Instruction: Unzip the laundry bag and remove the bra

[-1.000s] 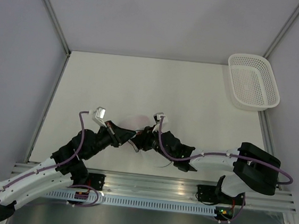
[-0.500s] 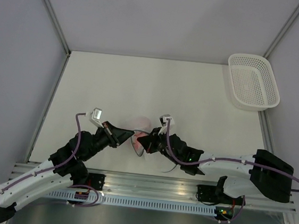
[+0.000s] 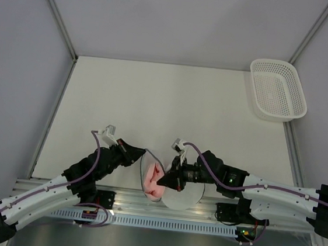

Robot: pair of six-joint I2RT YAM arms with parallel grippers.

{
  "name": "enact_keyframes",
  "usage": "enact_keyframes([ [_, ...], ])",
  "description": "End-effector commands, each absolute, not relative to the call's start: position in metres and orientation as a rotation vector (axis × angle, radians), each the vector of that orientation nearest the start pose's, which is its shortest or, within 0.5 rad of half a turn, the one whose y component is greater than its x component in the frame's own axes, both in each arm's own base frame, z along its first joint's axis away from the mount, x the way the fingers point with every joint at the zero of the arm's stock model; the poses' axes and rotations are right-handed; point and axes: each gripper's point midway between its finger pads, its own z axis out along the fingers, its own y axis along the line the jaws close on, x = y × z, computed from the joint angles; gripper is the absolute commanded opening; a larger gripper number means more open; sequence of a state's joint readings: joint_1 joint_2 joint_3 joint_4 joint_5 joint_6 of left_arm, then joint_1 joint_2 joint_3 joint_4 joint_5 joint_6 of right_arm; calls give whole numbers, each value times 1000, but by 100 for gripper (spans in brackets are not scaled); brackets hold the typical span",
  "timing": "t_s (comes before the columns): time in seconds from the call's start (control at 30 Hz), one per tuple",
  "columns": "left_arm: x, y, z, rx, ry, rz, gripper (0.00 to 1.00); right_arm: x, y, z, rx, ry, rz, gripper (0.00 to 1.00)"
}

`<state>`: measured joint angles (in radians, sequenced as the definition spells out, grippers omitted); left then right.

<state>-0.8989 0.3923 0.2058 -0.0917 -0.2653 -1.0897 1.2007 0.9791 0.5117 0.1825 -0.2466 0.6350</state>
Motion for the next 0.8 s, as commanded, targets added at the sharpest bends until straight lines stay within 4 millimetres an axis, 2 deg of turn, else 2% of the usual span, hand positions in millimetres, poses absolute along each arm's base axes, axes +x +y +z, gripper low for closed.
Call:
enact_keyframes([
  [0.0, 184, -207, 161, -450, 1888, -1158, 2, 19, 334, 177, -1041, 1969, 1573, 1],
  [0.03, 185, -208, 159, -446, 1902, -1149, 2, 14, 333, 173, -1081, 1967, 1593, 0],
  [0.1, 186, -213, 169, -438, 1876, -1186, 2, 6, 333, 166, -1131, 1975, 1625, 0],
  [0.17, 186, -219, 170, -428, 1876, -1216, 2, 4, 337, 169, -1155, 1919, 1664, 0],
  [0.23, 184, -225, 171, -415, 1876, -1250, 2, 2, 343, 180, -1169, 1832, 1715, 1],
  [0.27, 184, -227, 165, -420, 1896, -1247, 2, 3, 345, 185, -1175, 1790, 1719, 0],
  [0.4, 182, -233, 154, -406, 1932, -1260, 2, 28, 360, 223, -1059, 1660, 1661, 0],
  [0.43, 181, -234, 152, -403, 1938, -1258, 2, 41, 365, 243, -999, 1622, 1627, 0],
  [0.5, 180, -234, 148, -398, 1953, -1253, 2, 54, 363, 264, -952, 1578, 1566, 0],
  [0.53, 179, -233, 145, -397, 1959, -1249, 2, 72, 363, 285, -867, 1555, 1503, 1],
  [0.57, 178, -233, 144, -394, 1960, -1249, 2, 81, 361, 295, -829, 1547, 1462, 0],
  [0.6, 178, -232, 143, -391, 1959, -1248, 2, 87, 354, 302, -811, 1542, 1412, 0],
  [0.63, 177, -231, 142, -391, 1961, -1244, 2, 98, 349, 321, -756, 1522, 1375, 0],
  [0.67, 177, -230, 138, -391, 1967, -1236, 2, 121, 340, 327, -640, 1545, 1271, 0],
  [0.7, 176, -229, 136, -389, 1973, -1230, 2, 126, 329, 332, -611, 1555, 1224, 1],
  [0.73, 175, -228, 135, -390, 1970, -1231, 2, 145, 316, 346, -521, 1544, 1141, 0],
  [0.77, 174, -226, 129, -392, 1980, -1224, 2, 169, 297, 351, -383, 1561, 1014, 0],
])
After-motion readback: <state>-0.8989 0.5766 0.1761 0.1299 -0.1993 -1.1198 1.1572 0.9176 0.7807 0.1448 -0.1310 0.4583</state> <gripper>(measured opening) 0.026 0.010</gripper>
